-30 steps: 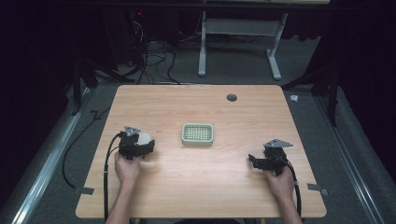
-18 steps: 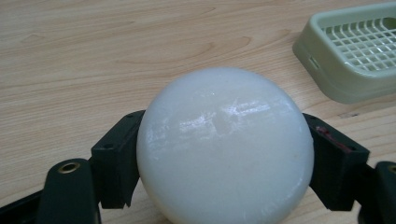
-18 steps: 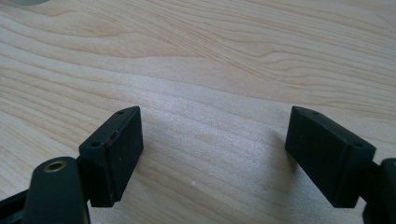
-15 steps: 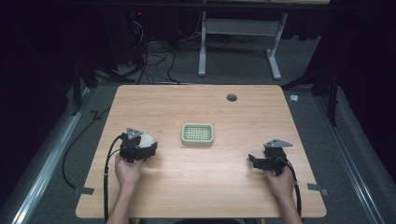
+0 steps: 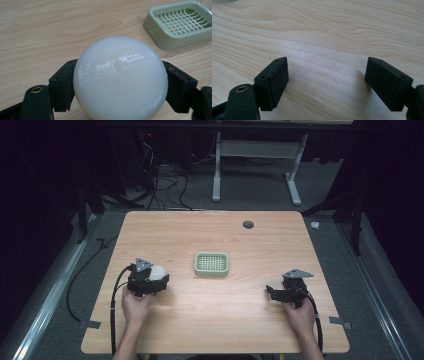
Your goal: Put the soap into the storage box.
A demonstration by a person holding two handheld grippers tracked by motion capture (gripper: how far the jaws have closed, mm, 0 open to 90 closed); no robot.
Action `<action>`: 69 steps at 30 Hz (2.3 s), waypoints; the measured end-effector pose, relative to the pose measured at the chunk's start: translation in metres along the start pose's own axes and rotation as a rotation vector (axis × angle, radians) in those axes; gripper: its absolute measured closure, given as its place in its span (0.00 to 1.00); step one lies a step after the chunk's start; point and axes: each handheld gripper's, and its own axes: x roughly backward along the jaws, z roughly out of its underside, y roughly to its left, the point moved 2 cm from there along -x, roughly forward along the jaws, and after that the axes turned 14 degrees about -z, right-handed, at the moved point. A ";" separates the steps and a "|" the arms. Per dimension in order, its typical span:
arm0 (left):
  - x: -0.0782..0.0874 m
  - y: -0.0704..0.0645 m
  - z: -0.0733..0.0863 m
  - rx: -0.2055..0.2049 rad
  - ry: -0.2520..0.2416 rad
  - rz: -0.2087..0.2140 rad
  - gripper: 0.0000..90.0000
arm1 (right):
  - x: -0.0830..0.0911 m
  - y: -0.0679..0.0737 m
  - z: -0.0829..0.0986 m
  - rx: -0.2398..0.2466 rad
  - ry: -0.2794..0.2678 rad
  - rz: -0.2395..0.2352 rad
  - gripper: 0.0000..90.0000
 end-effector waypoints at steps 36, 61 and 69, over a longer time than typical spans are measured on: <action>0.010 -0.050 -0.035 -0.110 -0.003 0.163 0.27 | 0.000 0.000 0.000 0.003 0.000 -0.001 0.22; -0.002 -0.082 -0.079 -0.166 -0.033 0.245 0.27 | 0.000 0.000 0.000 0.003 0.000 -0.001 0.22; -0.011 -0.094 -0.091 -0.190 -0.035 0.250 0.27 | 0.000 0.000 0.000 0.001 -0.002 -0.003 0.22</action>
